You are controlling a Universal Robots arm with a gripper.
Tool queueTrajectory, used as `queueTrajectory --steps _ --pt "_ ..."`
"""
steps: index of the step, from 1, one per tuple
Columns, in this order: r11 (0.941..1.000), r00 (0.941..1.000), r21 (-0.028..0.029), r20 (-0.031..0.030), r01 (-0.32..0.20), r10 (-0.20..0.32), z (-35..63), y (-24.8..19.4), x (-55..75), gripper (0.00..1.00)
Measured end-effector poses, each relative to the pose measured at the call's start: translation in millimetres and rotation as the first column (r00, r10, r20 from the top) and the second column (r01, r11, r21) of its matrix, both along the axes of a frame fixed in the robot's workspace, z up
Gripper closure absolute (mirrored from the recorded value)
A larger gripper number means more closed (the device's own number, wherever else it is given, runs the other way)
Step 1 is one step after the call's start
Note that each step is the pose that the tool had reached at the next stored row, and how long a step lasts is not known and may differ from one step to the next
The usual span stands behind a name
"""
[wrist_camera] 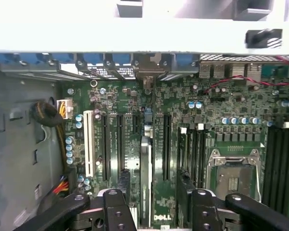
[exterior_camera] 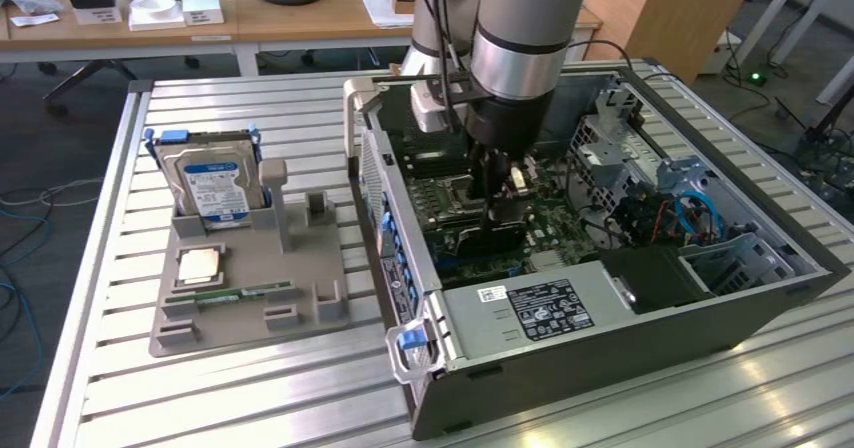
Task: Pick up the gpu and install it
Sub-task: 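Insert the gpu into the slot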
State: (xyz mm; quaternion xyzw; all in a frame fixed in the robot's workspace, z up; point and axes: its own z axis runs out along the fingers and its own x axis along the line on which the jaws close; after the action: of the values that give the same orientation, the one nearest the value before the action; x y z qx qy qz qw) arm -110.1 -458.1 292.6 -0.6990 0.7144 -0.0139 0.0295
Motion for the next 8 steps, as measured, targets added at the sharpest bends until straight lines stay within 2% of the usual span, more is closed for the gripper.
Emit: queueTrajectory --steps 4,8 --pt "1.0 1.0 -0.0007 0.0 0.0 0.0 8.3 0.3 0.0 0.49" --pt "1.0 1.0 -0.0026 0.0 0.0 0.0 8.6 0.4 0.0 0.49"
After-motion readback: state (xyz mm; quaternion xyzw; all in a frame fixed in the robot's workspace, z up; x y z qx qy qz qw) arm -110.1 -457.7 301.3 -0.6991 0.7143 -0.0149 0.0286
